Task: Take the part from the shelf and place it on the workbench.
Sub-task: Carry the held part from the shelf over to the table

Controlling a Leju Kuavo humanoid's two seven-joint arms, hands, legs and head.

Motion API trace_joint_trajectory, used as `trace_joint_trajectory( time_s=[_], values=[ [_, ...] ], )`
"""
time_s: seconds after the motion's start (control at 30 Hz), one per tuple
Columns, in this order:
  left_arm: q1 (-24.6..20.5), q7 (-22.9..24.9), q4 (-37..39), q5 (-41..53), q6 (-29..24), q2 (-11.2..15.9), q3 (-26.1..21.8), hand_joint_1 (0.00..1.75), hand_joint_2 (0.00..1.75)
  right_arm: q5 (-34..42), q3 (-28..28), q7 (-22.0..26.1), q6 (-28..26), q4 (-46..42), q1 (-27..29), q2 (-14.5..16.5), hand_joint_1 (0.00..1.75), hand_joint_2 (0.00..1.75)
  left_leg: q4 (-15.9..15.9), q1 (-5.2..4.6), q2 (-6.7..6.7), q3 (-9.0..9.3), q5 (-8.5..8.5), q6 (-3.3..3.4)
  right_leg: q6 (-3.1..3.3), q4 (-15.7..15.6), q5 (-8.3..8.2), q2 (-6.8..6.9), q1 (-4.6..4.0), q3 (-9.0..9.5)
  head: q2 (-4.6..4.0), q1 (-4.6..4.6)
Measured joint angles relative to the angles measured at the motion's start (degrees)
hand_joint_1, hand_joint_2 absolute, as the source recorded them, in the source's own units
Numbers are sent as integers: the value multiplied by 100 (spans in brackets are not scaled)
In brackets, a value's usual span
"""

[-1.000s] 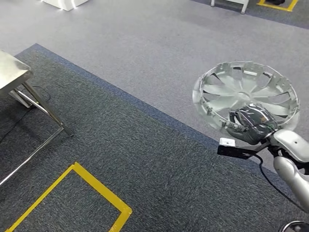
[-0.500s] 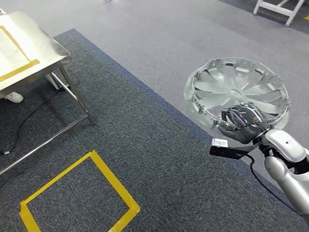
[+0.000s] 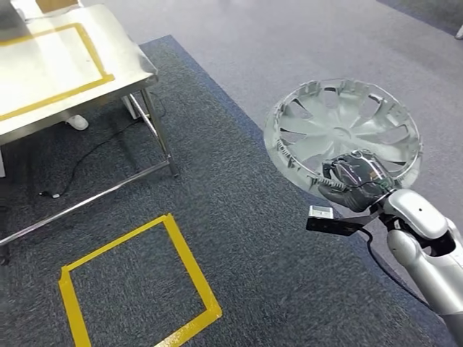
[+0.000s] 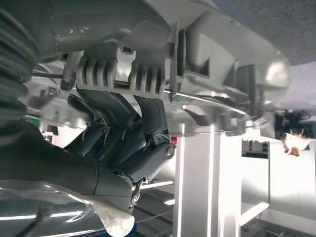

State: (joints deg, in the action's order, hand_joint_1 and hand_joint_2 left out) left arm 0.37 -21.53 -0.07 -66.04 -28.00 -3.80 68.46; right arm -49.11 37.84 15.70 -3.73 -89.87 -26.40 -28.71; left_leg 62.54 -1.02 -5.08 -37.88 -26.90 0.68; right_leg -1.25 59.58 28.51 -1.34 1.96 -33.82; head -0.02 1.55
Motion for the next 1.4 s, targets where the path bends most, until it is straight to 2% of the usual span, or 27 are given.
trace_joint_trajectory(
  time_s=[0.07, 0.13, 0.17, 0.23, 0.27, 0.3, 0.37, 0.43, 0.5, 0.57, 0.63, 0.67, 0.7, 0.73, 0.8, 0.87, 0.93, 0.97, 1.03, 1.1, 1.17, 1.2, 1.23, 1.27, 1.3, 1.33, 1.4],
  values=[
    [-21, 1, 1, -1, 0, -5, 0, 0, 175, 2, -3, -6, -4, 8, -16, 17, 175, 175, 705, 26, 346, -345, -333, -63, 59, -16, 22, 167, -26, 38, 0, 35],
    [-31, 1, 0, -7, 0, -11, 0, 0, 175, 3, -3, -7, -6, 18, -25, 25, 175, 175, 1309, 69, 430, -654, -514, -90, 83, -16, 55, 332, -46, 67, 0, 35],
    [-26, 0, 0, -16, -1, -14, 0, 0, 175, 1, -2, -6, -8, 24, -35, 32, 175, 175, 1338, 80, 437, -673, -456, -93, 84, -15, 71, 402, -50, 85, 0, 35],
    [-11, -8, 1, -40, -1, -15, 0, 0, 175, -1, -1, -3, -11, 34, -75, 54, 175, 175, 746, 80, 517, -381, -71, -68, 69, -16, 114, 530, -53, 145, 0, 36],
    [-7, -15, 2, -50, 1, -14, 0, 0, 175, -2, 2, -2, -11, 39, -103, 63, 175, 175, 354, 49, 656, -182, 94, -43, 52, -16, 139, 586, -61, 176, 0, 36],
    [-14, -28, 2, -57, 3, -12, 0, 0, 175, 1, 9, 2, -13, 45, -130, 71, 175, 175, 15, 9, 785, -20, 200, -4, 28, -15, 163, 639, -73, 196, 0, 36],
    [-31, -57, 2, -63, 10, -6, 0, 0, 175, 2, 45, 7, -15, 64, -173, 87, 175, 175, -243, -69, 928, 78, 199, 64, -29, -27, 196, 750, -97, 217, 0, 27],
    [-27, -81, 2, -67, 15, -1, 0, 0, 175, 3, 98, 12, -16, 82, -209, 118, 175, 175, -314, -70, 807, 98, 206, 127, -90, -44, 239, 849, -87, 246, 0, 21],
    [-27, -96, 2, -73, 15, 4, -1, 0, 175, 5, 136, 18, -17, 95, -245, 147, 175, 175, -377, -38, 665, 158, 224, 204, -123, 170, 398, 641, -62, 168, -1, 10],
    [-49, -105, 2, -78, 14, 10, -1, 0, 175, 8, 164, 23, -18, 118, -271, 156, 175, 175, -398, -18, 514, 188, 230, 260, -125, 830, 672, 290, -53, -182, -2, -20],
    [-59, -107, 2, -80, 13, 5, -1, 0, 175, 9, 208, 30, -17, 152, -281, 156, 175, 175, -394, -16, 347, 195, 226, 278, -134, 1466, 807, 166, -55, -597, -2, -40],
    [-58, -107, 2, -81, 13, -2, 0, 0, 175, 9, 230, 37, -17, 166, -288, 157, 175, 175, -391, -15, 262, 202, 222, 280, -138, 1543, 740, 153, -54, -704, -2, -40],
    [-57, -103, 2, -86, 13, -9, 0, 0, 175, 9, 247, 43, -16, 178, -300, 157, 175, 175, -385, -10, 176, 213, 214, 275, -139, 1397, 567, 142, -50, -700, -2, -41],
    [-56, -99, 2, -90, 13, -13, 0, 0, 175, 10, 259, 48, -16, 187, -320, 158, 175, 175, -372, -1, 92, 224, 201, 262, -142, 1080, 326, 110, -40, -604, -2, -41],
    [-58, -86, 2, -105, 14, -11, 0, 0, 175, 15, 285, 52, -14, 207, -368, 160, 175, 175, -312, 11, -65, 213, 161, 210, -149, 377, -14, -104, -1, -316, -2, -37],
    [-51, -77, 2, -115, 15, -3, 0, 0, 175, 23, 312, 59, -11, 232, -406, 164, 175, 175, -270, 22, -189, 163, 145, 146, -137, 85, -55, -265, 12, -159, -2, -36],
    [-26, -75, 2, -119, 15, 3, 0, 0, 175, 29, 345, 68, -9, 249, -438, 179, 175, 175, -277, 40, -296, 130, 157, 94, -93, 60, -46, -190, 1, -124, -1, -35],
    [-12, -75, 2, -120, 15, 5, 0, 0, 175, 31, 359, 72, -9, 254, -457, 189, 175, 175, -255, 36, -259, 120, 139, 67, -64, 47, -49, -129, 1, -108, -1, -34],
    [-5, -81, 2, -121, 19, 9, 0, 0, 175, 43, 375, 77, -10, 260, -489, 209, 175, 175, 35, 26, 43, -5, -42, 5, 4, 20, -43, 10, 1, -63, -1, -4],
    [-22, -87, 2, -121, 25, 9, 0, 0, 175, 54, 379, 78, -10, 273, -499, 216, 175, 175, 744, 44, 368, -337, -384, -49, 56, 15, -12, 170, -27, -26, -1, 19],
    [-32, -95, 2, -123, 28, 6, 1, 0, 175, 58, 387, 77, -9, 292, -501, 217, 175, 175, 1326, 78, 436, -636, -556, -72, 69, 15, 22, 329, -41, 3, -1, 16],
    [-28, -101, 2, -126, 28, 5, 1, 0, 175, 62, 393, 76, -10, 299, -503, 219, 175, 175, 1337, 87, 444, -652, -485, -75, 66, 15, 41, 400, -42, 22, -1, 18],
    [-22, -107, 2, -129, 28, 5, 2, 0, 175, 68, 399, 78, -11, 301, -504, 220, 175, 175, 1116, 89, 460, -552, -311, -68, 59, 16, 62, 467, -43, 49, -1, 18],
    [-18, -112, 2, -133, 27, 6, 2, 0, 175, 75, 405, 80, -13, 301, -508, 221, 175, 175, 730, 84, 526, -365, -84, -48, 49, 15, 88, 528, -45, 85, -1, 19],
    [-19, -115, 2, -138, 27, 7, 1, 0, 175, 84, 407, 83, -15, 301, -513, 222, 175, 175, 353, 56, 653, -169, 73, -24, 31, 13, 117, 583, -54, 117, -1, 20],
    [-26, -117, 2, -145, 26, 7, 1, 0, 175, 91, 409, 85, -16, 304, -520, 222, 175, 175, 32, 28, 767, -12, 167, 6, 8, 13, 143, 626, -69, 143, -1, 18],
    [-35, -119, 2, -160, 26, 7, 2, 0, 175, 102, 420, 90, -19, 316, -532, 235, 175, 175, -208, -28, 889, 100, 147, 57, -49, -9, 178, 715, -96, 177, -2, 16]
  ],
)
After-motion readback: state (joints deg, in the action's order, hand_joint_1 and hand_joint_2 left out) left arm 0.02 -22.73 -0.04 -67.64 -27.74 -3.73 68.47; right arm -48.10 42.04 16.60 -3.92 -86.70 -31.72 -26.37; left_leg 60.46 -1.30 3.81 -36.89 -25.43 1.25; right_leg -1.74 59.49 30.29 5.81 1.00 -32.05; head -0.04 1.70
